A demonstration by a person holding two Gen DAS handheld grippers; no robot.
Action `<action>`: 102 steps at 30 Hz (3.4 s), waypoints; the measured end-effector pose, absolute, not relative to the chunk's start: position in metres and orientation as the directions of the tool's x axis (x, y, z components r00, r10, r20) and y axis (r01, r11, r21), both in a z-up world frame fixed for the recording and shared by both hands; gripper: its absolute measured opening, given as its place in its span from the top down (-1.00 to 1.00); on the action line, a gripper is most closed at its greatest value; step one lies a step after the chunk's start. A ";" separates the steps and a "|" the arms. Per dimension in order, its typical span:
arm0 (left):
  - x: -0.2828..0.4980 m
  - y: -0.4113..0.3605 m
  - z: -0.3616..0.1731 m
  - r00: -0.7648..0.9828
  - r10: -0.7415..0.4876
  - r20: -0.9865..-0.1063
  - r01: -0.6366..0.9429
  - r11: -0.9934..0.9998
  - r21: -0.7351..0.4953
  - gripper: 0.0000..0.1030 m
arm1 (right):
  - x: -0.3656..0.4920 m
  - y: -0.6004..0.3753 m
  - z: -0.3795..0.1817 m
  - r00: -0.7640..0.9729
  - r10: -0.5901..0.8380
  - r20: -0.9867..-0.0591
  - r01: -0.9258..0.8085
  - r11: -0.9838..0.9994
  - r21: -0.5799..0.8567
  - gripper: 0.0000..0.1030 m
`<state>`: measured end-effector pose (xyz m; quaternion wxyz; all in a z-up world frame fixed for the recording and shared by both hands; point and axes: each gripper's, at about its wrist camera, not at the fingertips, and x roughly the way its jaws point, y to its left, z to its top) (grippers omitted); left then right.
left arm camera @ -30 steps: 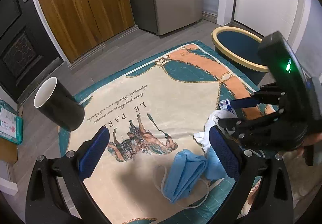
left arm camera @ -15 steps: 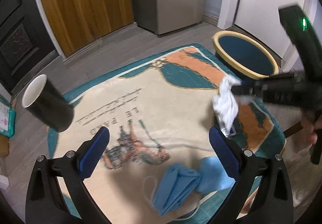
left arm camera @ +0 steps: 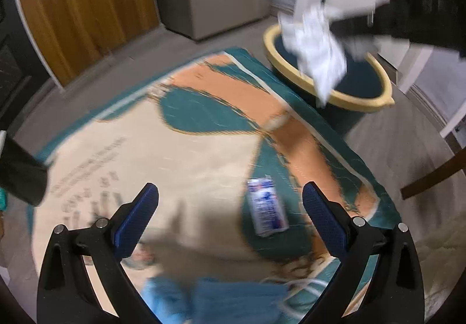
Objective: Collect trash
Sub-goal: 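Grasp the white tissue with the right gripper while the left grasps the medicine box, then carry the tissue and medicine box over the bin and release both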
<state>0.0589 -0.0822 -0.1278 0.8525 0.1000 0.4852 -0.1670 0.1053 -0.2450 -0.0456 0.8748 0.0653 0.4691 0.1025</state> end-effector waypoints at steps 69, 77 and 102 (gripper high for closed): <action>0.121 -0.187 -0.035 0.578 -0.410 -0.706 0.544 0.838 -0.041 0.38 | 0.124 -0.432 -0.007 0.676 0.074 -0.733 0.161 0.956 0.244 0.76; 0.137 -0.219 -0.059 0.548 -0.404 -0.733 0.570 0.821 -0.027 0.38 | 0.145 -0.432 -0.045 0.598 0.092 -0.796 0.211 0.940 0.268 0.75; 0.161 -0.210 -0.067 0.546 -0.372 -0.750 0.504 0.862 -0.060 -0.45 | 0.156 -0.417 -0.050 0.608 0.118 -0.785 0.205 0.932 0.299 -0.61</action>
